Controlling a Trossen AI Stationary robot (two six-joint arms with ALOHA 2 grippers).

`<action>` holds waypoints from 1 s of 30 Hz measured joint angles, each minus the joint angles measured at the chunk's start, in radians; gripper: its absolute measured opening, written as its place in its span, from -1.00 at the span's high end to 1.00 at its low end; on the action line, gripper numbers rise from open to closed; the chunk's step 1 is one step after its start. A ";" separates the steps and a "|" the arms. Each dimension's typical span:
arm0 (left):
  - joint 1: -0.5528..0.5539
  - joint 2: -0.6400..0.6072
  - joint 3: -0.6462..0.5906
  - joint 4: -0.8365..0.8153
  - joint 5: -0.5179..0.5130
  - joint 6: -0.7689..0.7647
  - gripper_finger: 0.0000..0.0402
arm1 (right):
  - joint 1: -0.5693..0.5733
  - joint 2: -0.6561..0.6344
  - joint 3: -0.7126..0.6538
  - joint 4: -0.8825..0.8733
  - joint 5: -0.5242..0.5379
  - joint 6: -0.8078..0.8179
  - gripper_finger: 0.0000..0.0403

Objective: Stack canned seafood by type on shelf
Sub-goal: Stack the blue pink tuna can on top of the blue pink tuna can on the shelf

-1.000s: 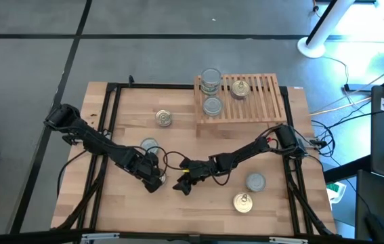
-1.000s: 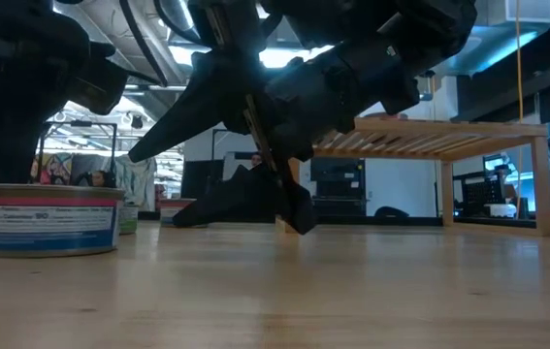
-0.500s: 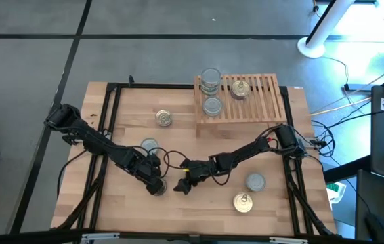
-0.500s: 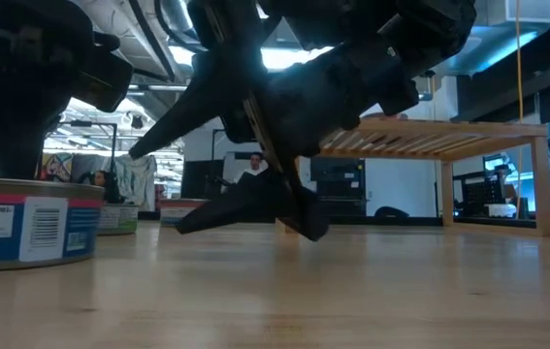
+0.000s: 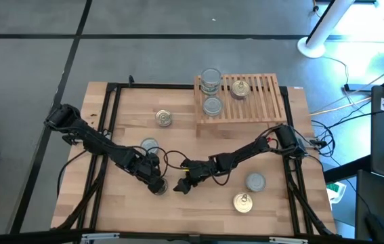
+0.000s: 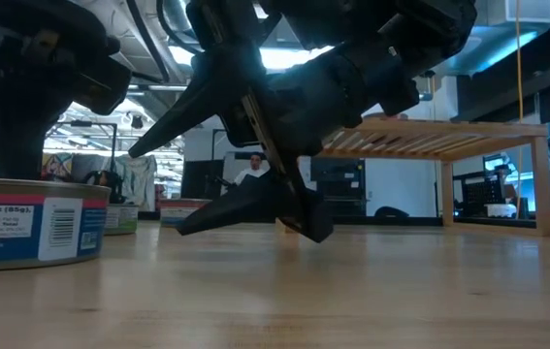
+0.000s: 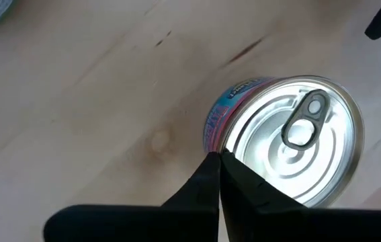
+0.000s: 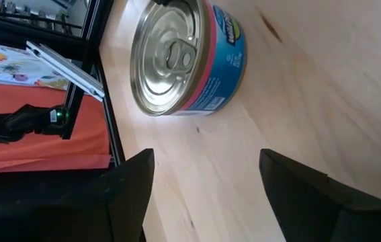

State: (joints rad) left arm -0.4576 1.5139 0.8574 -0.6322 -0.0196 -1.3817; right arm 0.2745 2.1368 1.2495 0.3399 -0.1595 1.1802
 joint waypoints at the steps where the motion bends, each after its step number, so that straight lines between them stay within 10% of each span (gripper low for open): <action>1: 0.000 0.000 0.000 0.000 0.000 -0.008 1.00 | 0.000 0.000 0.000 0.000 -0.006 0.000 -0.33; 30: 0.000 0.002 -0.001 0.141 -0.091 0.004 1.00 | -0.002 0.002 0.000 -0.058 -0.007 -0.036 -0.33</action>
State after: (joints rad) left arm -0.4576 1.5159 0.8562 -0.4916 -0.1105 -1.3772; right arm 0.2726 2.1384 1.2491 0.2815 -0.1666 1.1445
